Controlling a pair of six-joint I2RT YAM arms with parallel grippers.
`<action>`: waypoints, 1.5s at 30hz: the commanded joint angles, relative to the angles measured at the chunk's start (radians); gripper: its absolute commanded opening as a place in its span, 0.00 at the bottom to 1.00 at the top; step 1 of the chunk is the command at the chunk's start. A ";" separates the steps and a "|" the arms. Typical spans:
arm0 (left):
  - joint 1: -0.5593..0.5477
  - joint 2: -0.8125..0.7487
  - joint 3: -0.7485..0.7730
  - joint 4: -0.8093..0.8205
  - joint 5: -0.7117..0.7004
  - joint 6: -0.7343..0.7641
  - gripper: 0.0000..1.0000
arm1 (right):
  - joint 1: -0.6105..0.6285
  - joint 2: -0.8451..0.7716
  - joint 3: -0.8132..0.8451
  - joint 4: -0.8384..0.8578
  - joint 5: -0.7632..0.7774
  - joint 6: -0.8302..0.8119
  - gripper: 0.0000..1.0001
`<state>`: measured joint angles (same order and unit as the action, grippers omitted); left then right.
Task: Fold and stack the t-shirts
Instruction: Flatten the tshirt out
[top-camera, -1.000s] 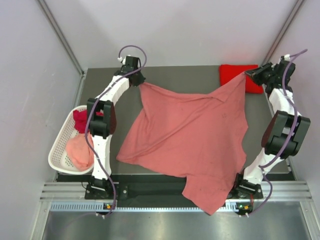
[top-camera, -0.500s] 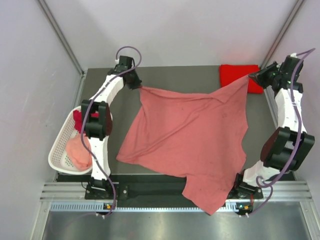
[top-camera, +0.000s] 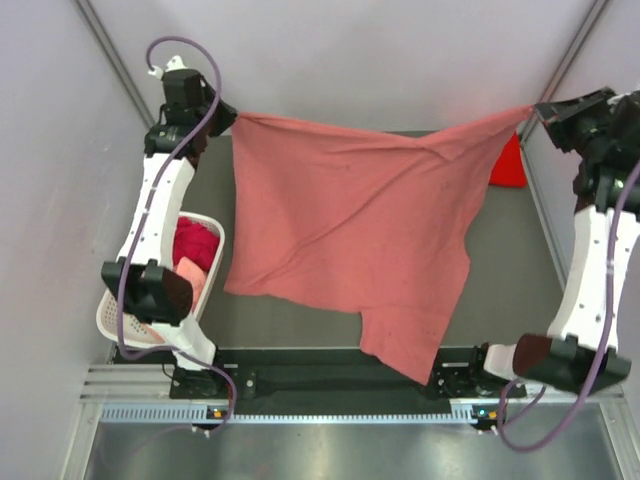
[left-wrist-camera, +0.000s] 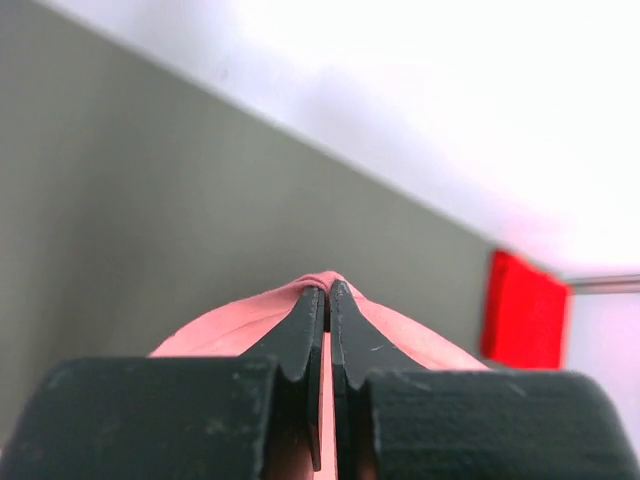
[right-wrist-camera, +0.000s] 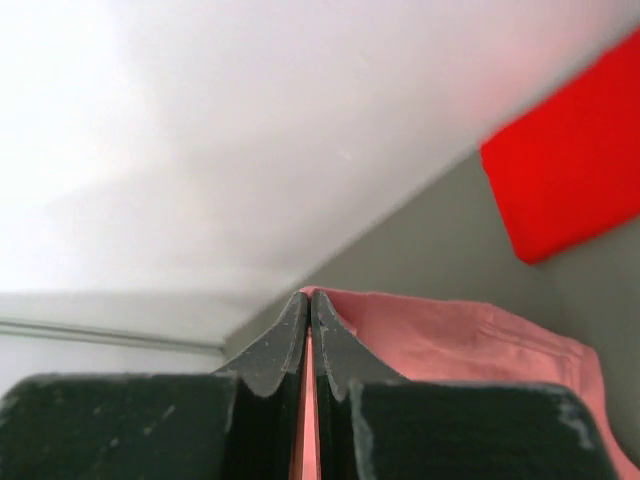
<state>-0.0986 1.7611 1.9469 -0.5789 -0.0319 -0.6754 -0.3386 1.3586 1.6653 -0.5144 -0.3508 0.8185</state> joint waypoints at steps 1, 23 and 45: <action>0.011 -0.129 0.017 0.045 -0.019 -0.027 0.00 | -0.008 -0.197 0.090 0.036 0.079 0.073 0.00; -0.108 -0.629 0.199 -0.050 -0.212 0.031 0.00 | 0.070 -0.523 0.649 -0.265 0.256 0.180 0.00; -0.173 -0.275 -0.224 0.338 -0.068 0.096 0.00 | 0.110 -0.509 -0.202 0.054 0.414 -0.013 0.00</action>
<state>-0.2691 1.4242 1.7401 -0.3744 -0.1730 -0.5838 -0.2356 0.8253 1.5509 -0.6140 0.0086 0.8848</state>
